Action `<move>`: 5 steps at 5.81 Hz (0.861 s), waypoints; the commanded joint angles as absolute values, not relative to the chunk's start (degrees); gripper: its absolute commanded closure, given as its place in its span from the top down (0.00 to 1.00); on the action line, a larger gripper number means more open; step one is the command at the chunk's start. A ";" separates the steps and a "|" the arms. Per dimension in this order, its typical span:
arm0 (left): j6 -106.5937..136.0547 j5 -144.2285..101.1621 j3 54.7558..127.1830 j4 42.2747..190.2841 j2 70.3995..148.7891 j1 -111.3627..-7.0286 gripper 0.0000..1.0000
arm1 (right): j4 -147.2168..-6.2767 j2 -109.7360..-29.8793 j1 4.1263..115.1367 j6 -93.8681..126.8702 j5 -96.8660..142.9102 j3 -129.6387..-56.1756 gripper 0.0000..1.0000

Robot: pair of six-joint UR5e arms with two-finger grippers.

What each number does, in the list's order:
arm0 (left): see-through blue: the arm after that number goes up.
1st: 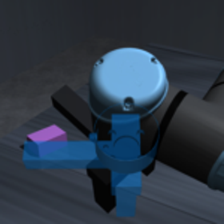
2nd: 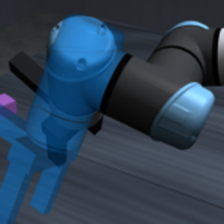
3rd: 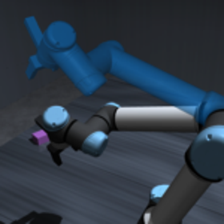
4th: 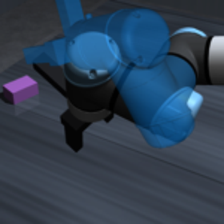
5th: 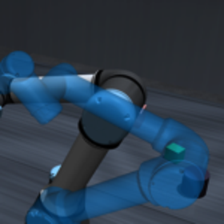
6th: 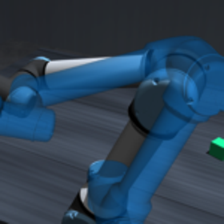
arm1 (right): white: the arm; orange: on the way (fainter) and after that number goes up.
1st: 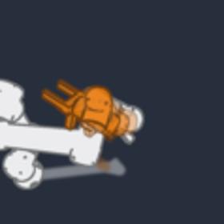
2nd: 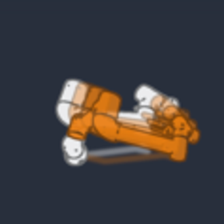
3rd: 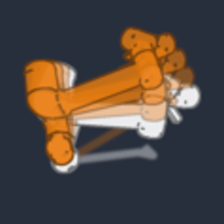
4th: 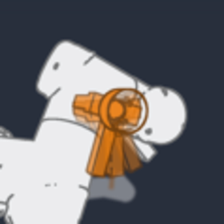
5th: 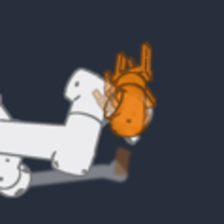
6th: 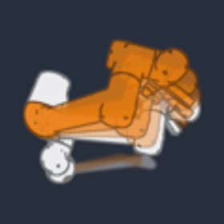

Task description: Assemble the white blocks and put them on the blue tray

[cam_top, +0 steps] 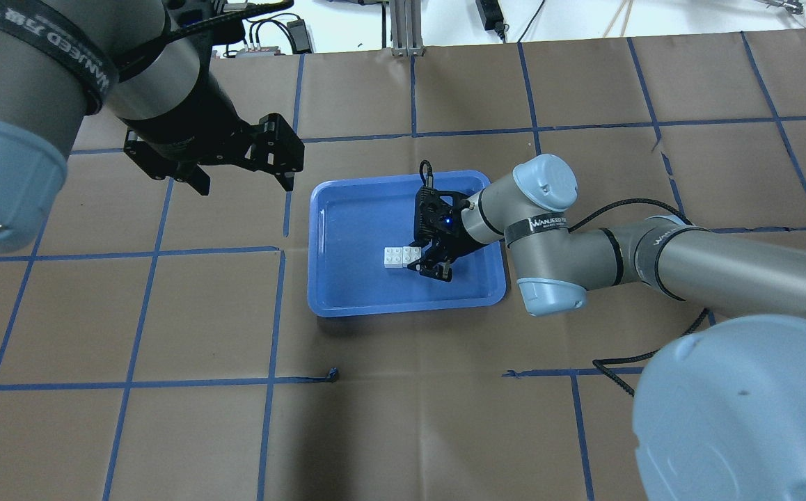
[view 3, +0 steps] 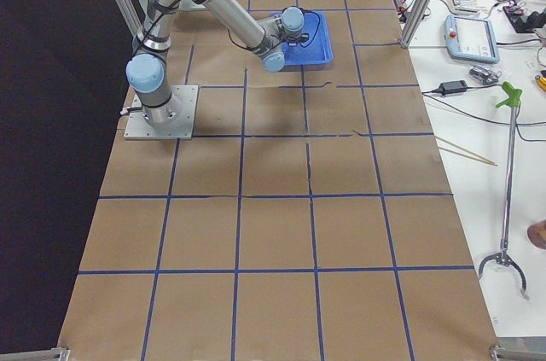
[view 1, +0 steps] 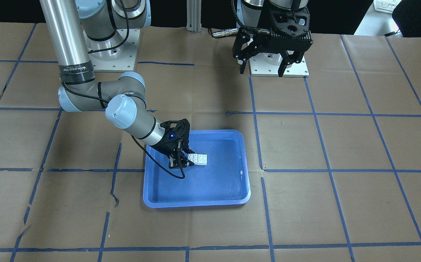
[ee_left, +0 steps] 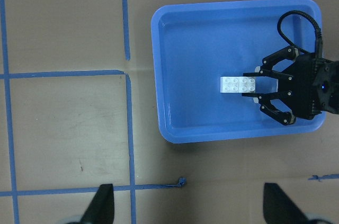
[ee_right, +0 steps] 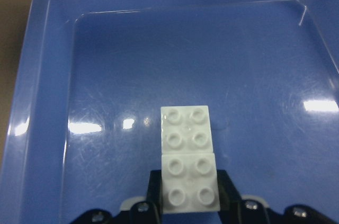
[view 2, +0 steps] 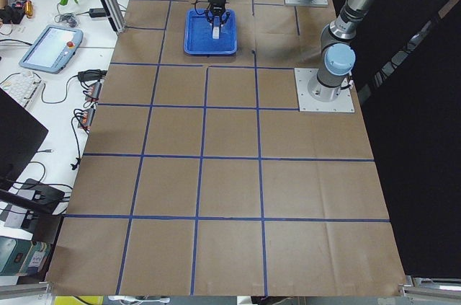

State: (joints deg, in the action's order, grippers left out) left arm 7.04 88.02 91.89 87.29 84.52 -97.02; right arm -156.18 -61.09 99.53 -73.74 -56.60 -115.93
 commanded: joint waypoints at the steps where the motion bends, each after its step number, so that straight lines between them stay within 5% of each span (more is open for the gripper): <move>1: 6.68 85.80 91.06 87.71 84.29 -92.48 0.99 | -156.18 -61.08 99.58 -73.74 -56.51 -115.93 0.37; 5: 3.96 85.87 89.56 88.94 84.29 -90.26 0.99 | -156.18 -61.08 99.49 -73.74 -56.43 -115.93 0.43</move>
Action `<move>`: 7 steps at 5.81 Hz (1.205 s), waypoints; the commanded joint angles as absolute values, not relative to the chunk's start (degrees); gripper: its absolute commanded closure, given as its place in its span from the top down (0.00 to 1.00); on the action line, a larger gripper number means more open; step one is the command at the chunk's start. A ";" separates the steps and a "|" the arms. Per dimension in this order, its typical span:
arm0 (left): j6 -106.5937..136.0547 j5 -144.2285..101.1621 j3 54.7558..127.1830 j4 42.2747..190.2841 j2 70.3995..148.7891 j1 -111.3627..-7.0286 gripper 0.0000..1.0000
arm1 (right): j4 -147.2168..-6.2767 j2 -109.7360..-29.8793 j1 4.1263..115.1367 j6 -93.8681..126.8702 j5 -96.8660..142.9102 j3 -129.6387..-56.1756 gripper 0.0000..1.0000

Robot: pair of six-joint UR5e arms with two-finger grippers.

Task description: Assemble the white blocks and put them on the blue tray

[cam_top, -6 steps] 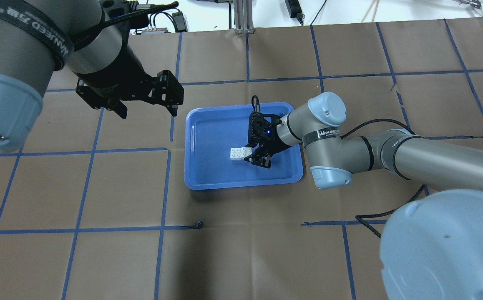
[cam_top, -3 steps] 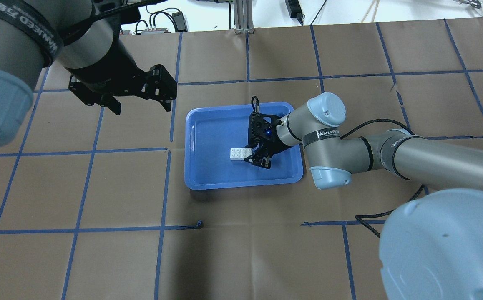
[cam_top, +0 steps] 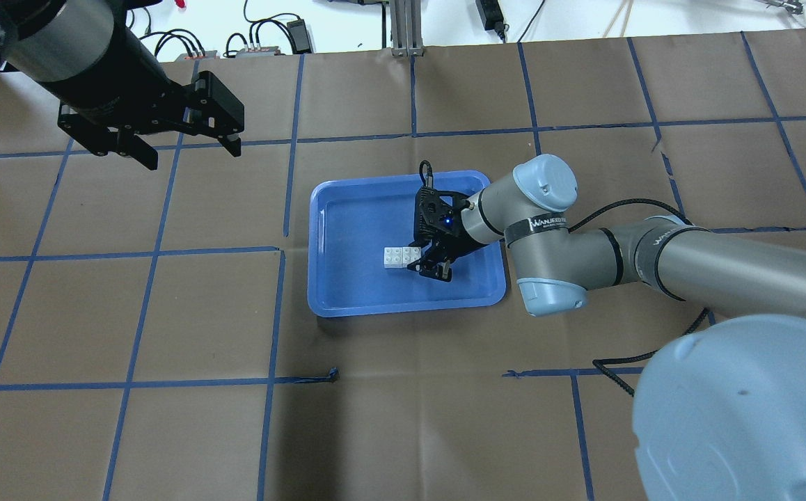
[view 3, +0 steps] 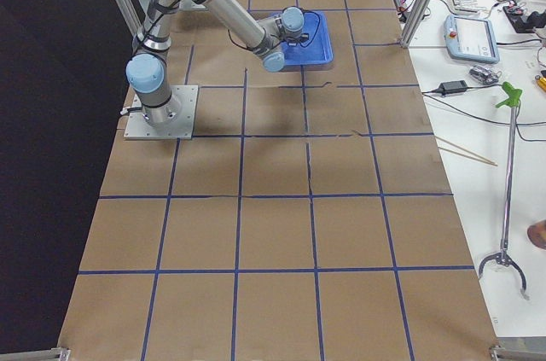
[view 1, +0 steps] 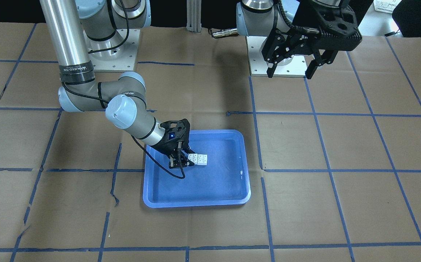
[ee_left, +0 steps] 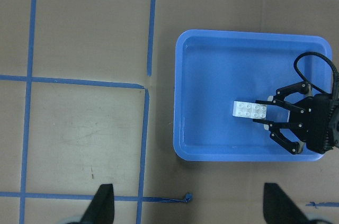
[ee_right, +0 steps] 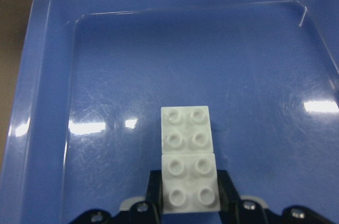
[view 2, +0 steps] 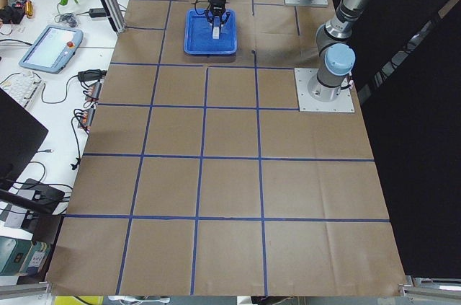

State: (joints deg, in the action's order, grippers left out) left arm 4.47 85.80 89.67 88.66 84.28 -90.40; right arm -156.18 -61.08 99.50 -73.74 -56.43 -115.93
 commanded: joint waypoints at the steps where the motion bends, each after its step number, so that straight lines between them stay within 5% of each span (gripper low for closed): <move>1: 3.87 85.78 89.56 88.95 84.29 -90.26 0.99 | -156.18 -61.08 99.49 -73.74 -56.43 -115.93 0.43; 6: 3.52 84.64 89.91 88.86 83.32 -88.94 0.99 | -156.09 -61.08 99.49 -73.74 -56.25 -115.93 0.48; 7: 3.52 84.55 90.09 88.86 83.32 -89.03 0.99 | -156.18 -61.00 99.49 -73.04 -56.16 -115.93 0.74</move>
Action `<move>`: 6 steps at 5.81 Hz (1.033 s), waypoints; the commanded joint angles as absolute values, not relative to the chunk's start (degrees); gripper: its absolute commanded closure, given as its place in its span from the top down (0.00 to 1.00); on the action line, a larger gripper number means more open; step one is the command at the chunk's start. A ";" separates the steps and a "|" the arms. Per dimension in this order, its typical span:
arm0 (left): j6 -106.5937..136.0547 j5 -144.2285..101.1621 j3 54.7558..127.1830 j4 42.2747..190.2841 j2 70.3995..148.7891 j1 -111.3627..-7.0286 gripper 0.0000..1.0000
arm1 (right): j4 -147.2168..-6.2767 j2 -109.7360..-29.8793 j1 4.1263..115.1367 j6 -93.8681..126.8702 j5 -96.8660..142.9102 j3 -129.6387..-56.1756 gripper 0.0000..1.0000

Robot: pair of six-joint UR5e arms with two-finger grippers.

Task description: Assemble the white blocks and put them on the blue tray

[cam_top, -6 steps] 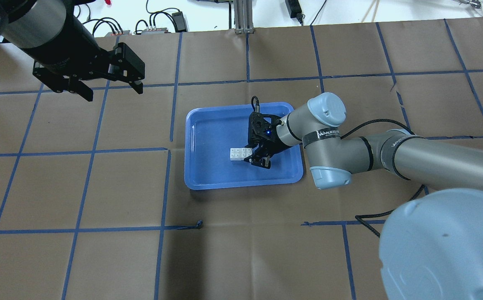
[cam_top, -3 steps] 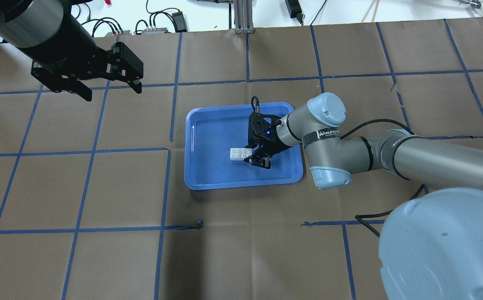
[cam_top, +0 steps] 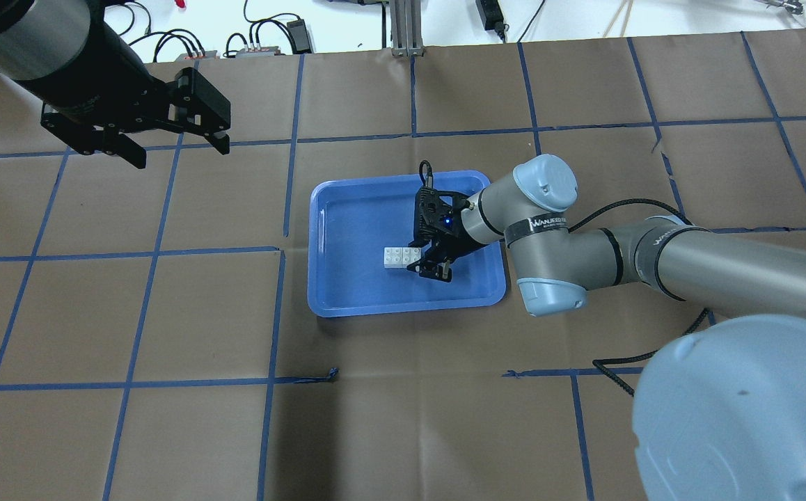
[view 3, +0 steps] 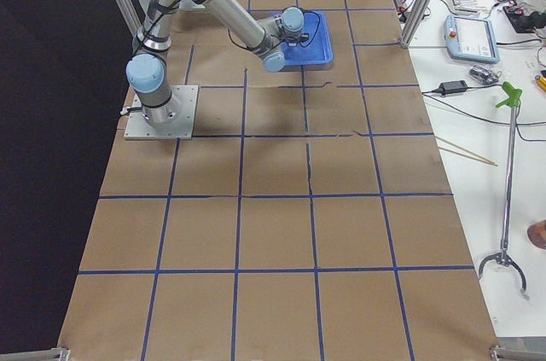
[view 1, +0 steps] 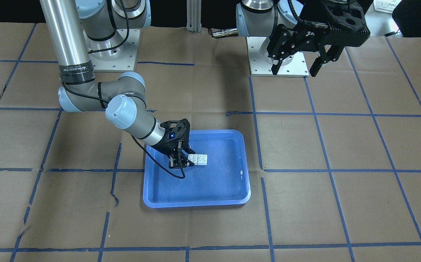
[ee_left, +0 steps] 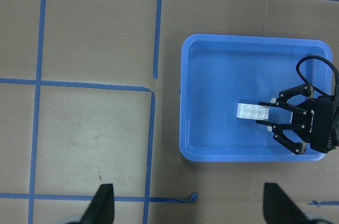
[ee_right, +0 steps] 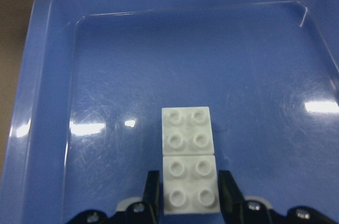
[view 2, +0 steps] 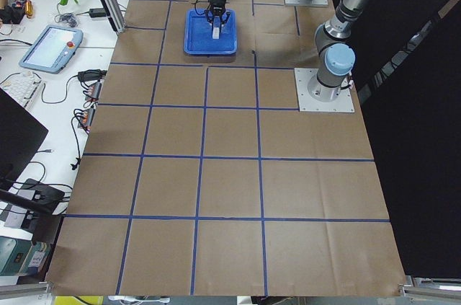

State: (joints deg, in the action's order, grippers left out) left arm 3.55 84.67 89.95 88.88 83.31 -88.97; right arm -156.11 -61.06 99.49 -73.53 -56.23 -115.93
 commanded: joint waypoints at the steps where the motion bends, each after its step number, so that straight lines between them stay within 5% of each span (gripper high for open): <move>1: 3.52 84.46 89.83 88.60 84.10 -88.86 0.99 | -156.01 -61.00 99.49 -72.86 -56.16 -115.84 0.99; 4: 3.60 85.16 90.08 88.94 83.50 -88.85 0.99 | -154.96 -64.23 98.45 -72.07 -58.96 -115.31 1.00; 6: 3.60 84.81 90.01 88.77 84.02 -88.42 0.99 | -137.49 -70.97 95.21 -71.81 -62.90 -111.22 1.00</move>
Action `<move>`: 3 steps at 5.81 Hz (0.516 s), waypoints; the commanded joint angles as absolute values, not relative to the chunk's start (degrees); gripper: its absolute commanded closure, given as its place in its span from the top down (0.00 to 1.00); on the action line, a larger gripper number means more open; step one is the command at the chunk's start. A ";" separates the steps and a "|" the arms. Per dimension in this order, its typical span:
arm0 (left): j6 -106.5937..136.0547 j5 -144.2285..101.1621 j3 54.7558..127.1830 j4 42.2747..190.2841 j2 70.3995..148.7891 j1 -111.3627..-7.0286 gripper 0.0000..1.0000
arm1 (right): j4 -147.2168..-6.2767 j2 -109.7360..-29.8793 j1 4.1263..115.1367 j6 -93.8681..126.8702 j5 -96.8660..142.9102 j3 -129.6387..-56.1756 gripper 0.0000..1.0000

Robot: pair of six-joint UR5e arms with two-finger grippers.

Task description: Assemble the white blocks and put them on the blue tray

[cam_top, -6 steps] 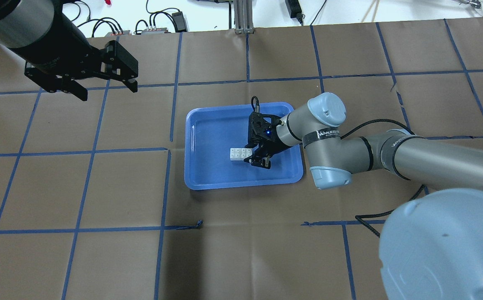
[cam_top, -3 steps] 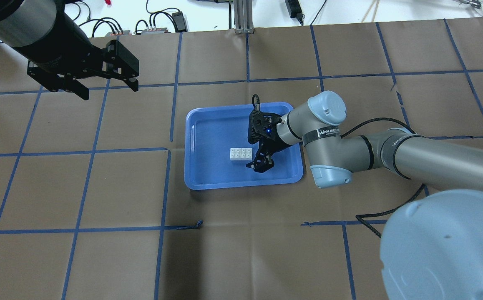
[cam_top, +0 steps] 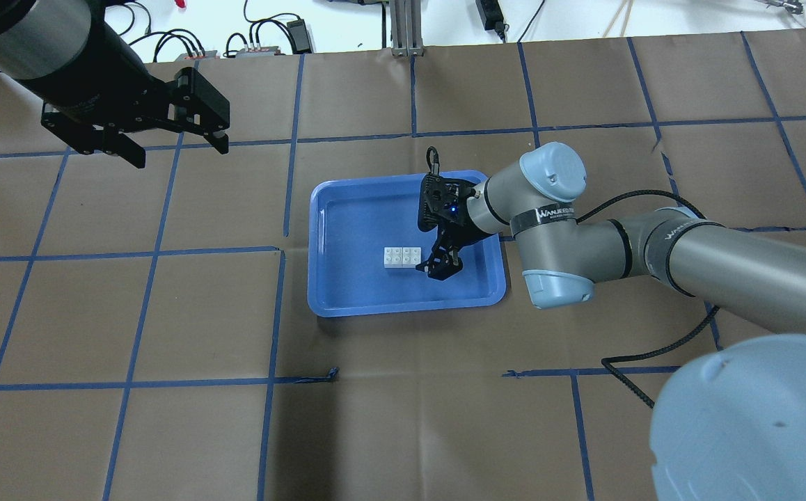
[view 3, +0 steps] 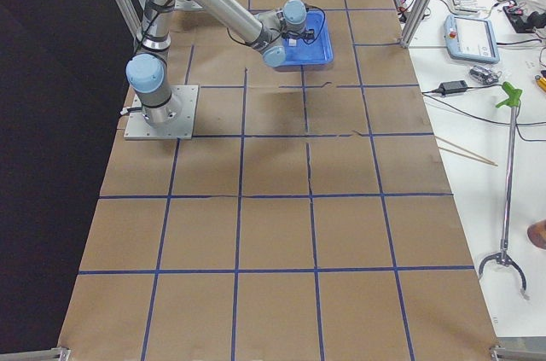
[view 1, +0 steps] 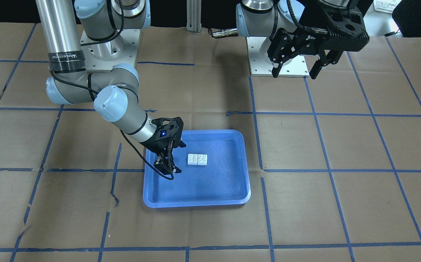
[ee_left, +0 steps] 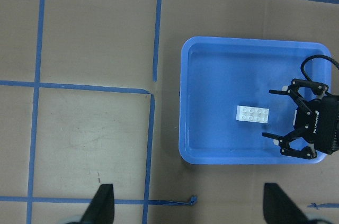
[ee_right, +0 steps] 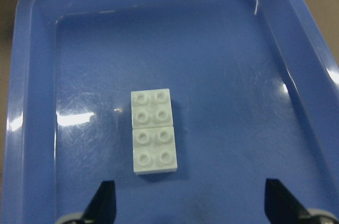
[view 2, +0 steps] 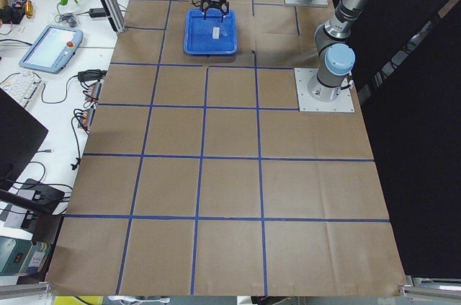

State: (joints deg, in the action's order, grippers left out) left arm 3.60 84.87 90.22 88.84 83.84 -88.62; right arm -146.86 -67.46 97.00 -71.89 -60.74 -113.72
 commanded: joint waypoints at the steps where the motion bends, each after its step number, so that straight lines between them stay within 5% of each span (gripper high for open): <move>1: 3.60 84.73 90.00 88.86 84.11 -88.59 0.99 | -123.97 -74.32 93.79 -71.81 -66.32 -105.53 1.00; 3: 3.60 84.99 90.09 89.21 83.94 -88.68 0.99 | -105.80 -76.89 91.33 -59.42 -75.54 -94.62 1.00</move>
